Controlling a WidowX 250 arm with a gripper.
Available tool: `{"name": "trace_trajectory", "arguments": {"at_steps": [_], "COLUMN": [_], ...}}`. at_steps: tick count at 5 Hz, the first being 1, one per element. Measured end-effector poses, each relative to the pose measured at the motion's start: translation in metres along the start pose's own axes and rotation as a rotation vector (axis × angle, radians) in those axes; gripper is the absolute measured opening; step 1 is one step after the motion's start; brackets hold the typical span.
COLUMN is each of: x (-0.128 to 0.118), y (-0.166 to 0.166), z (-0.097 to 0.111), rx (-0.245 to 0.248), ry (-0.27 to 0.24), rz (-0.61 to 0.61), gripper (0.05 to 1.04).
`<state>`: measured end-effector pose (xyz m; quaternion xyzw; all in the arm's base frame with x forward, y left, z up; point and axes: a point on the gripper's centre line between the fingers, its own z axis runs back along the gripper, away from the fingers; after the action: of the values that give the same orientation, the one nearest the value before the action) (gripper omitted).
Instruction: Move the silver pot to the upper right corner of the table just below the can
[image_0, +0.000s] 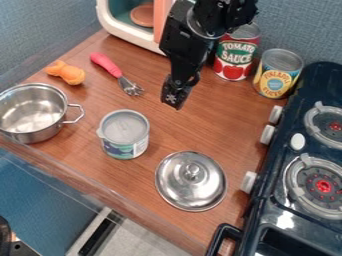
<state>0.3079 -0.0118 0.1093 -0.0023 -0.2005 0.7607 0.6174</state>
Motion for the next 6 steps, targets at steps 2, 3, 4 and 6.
{"name": "trace_trajectory", "arguments": {"at_steps": [2, 3, 4, 6], "x": [0.021, 0.065, 0.1, 0.164], "y": [0.01, 0.022, 0.047, 0.11], "z": [-0.012, -0.009, -0.017, -0.048], "rx": [0.082, 0.123, 0.173, 0.33], "ry": [-0.017, -0.006, -0.085, -0.044], "rz": [0.09, 0.275, 0.367, 0.698], "gripper": [0.999, 0.999, 0.999, 0.999]}}
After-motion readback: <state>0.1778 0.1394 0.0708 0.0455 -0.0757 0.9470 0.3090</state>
